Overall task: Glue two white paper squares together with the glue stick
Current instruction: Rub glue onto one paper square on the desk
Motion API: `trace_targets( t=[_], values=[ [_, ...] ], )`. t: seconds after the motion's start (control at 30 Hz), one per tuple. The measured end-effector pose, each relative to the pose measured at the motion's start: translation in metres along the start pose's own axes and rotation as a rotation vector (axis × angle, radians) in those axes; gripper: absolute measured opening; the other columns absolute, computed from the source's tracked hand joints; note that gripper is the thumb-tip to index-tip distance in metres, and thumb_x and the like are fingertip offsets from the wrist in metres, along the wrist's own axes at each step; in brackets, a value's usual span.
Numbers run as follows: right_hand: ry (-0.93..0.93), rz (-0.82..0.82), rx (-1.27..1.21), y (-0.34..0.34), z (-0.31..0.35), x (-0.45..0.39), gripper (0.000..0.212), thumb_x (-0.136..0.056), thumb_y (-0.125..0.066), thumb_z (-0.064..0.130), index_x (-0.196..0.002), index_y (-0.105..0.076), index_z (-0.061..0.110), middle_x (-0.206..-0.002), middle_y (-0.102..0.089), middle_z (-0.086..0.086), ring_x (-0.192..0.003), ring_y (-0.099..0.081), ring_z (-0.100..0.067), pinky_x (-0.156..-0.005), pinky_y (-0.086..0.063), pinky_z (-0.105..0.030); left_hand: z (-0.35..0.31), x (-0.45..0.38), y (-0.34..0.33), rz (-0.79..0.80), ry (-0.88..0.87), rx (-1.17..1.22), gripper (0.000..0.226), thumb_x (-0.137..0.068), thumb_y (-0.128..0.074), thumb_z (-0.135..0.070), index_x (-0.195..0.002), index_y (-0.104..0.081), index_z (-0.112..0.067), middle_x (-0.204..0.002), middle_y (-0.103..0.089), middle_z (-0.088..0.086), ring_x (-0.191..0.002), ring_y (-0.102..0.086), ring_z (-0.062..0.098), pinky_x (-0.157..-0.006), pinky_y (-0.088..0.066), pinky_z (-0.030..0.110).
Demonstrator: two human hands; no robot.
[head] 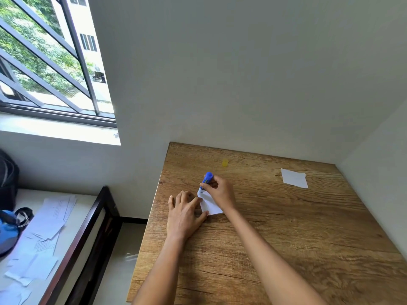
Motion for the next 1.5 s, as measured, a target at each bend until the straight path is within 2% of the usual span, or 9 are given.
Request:
trace_targets(
  t=[0.33, 0.5, 0.57, 0.7, 0.87, 1.0, 1.07, 1.3, 1.5],
  values=[
    [-0.034, -0.083, 0.064, 0.028, -0.019, -0.004, 0.018, -0.078, -0.073, 0.029, -0.085, -0.069, 0.013, -0.075, -0.071, -0.002, -0.068, -0.064, -0.015, -0.062, -0.047, -0.029, 0.000, 0.000, 0.001, 0.012, 0.001, -0.008, 0.046, -0.080, -0.047, -0.060, -0.117, -0.052, -0.033, -0.130, -0.042, -0.001, -0.132, -0.032, 0.020, -0.116, -0.009, 0.050],
    [-0.056, -0.164, 0.063, 0.044, -0.029, -0.005, 0.015, -0.078, -0.073, 0.025, -0.085, -0.068, 0.013, -0.073, -0.066, 0.003, -0.064, -0.059, -0.005, -0.055, -0.040, -0.010, 0.000, 0.000, 0.000, -0.011, -0.014, 0.004, 0.045, -0.080, -0.050, -0.058, -0.114, -0.055, -0.029, -0.128, -0.045, 0.001, -0.131, -0.034, 0.022, -0.115, -0.010, 0.051],
    [-0.072, -0.199, 0.021, 0.048, -0.030, -0.006, 0.014, -0.078, -0.073, 0.024, -0.085, -0.068, 0.013, -0.072, -0.065, 0.004, -0.063, -0.057, 0.000, -0.054, -0.041, -0.008, 0.000, 0.001, 0.000, -0.018, -0.027, -0.009, 0.044, -0.080, -0.049, -0.056, -0.114, -0.054, -0.028, -0.127, -0.046, 0.001, -0.129, -0.036, 0.022, -0.115, -0.011, 0.050],
    [-0.090, -0.264, -0.109, 0.054, -0.028, -0.008, 0.012, -0.078, -0.073, 0.022, -0.083, -0.067, 0.012, -0.074, -0.067, 0.000, -0.066, -0.060, -0.008, -0.061, -0.043, -0.013, -0.001, 0.001, 0.002, -0.025, -0.038, 0.005, 0.045, -0.082, -0.052, -0.049, -0.116, -0.051, -0.020, -0.129, -0.047, 0.006, -0.131, -0.036, 0.025, -0.116, -0.012, 0.047],
    [-0.061, -0.253, -0.122, 0.059, -0.023, -0.010, 0.009, -0.079, -0.073, 0.022, -0.080, -0.065, 0.017, -0.072, -0.065, 0.004, -0.064, -0.058, 0.000, -0.059, -0.043, -0.010, -0.011, -0.001, 0.006, -0.178, -0.158, 0.085, 0.035, -0.083, -0.056, -0.034, -0.113, -0.054, -0.014, -0.123, -0.054, 0.007, -0.121, -0.049, 0.026, -0.112, -0.020, 0.039],
    [-0.062, -0.202, -0.093, 0.055, -0.022, -0.012, 0.013, -0.079, -0.073, 0.023, -0.083, -0.067, 0.012, -0.070, -0.064, 0.006, -0.062, -0.057, 0.002, -0.055, -0.041, -0.003, -0.032, -0.011, -0.002, 0.031, -0.400, -0.011, 0.045, -0.093, -0.038, -0.035, -0.133, -0.044, -0.015, -0.136, -0.047, 0.004, -0.131, -0.040, 0.021, -0.118, -0.010, 0.038],
    [-0.063, -0.186, -0.068, 0.053, -0.024, -0.013, 0.014, -0.079, -0.072, 0.023, -0.084, -0.066, 0.011, -0.072, -0.065, 0.002, -0.062, -0.057, -0.001, -0.055, -0.041, -0.005, -0.037, -0.016, -0.010, 0.134, -0.436, -0.071, 0.048, -0.096, -0.033, -0.035, -0.138, -0.037, -0.012, -0.143, -0.041, 0.006, -0.136, -0.033, 0.021, -0.119, -0.005, 0.040],
    [-0.069, -0.174, -0.016, 0.056, -0.031, -0.016, 0.016, -0.079, -0.073, 0.021, -0.088, -0.068, 0.009, -0.082, -0.070, -0.007, -0.073, -0.063, -0.017, -0.069, -0.049, -0.030, -0.032, -0.017, -0.020, 0.171, -0.413, -0.115, 0.053, -0.099, -0.026, -0.041, -0.142, -0.031, -0.012, -0.149, -0.034, 0.005, -0.141, -0.026, 0.018, -0.119, -0.005, 0.040],
    [-0.055, -0.136, 0.005, 0.049, -0.033, -0.018, 0.010, -0.078, -0.073, 0.021, -0.084, -0.068, 0.015, -0.075, -0.065, 0.002, -0.069, -0.059, -0.010, -0.060, -0.040, -0.012, -0.031, -0.018, -0.022, 0.176, -0.397, -0.079, 0.055, -0.098, -0.027, -0.044, -0.143, -0.030, -0.012, -0.150, -0.033, 0.003, -0.141, -0.025, 0.016, -0.119, -0.004, 0.037]
  ],
)
Point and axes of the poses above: each hand's wrist, its own x-axis away from the middle knuckle, its own y-axis out of the back of the hand, z = x × y, the point moved 1 cm from there along -x, towards the middle knuckle
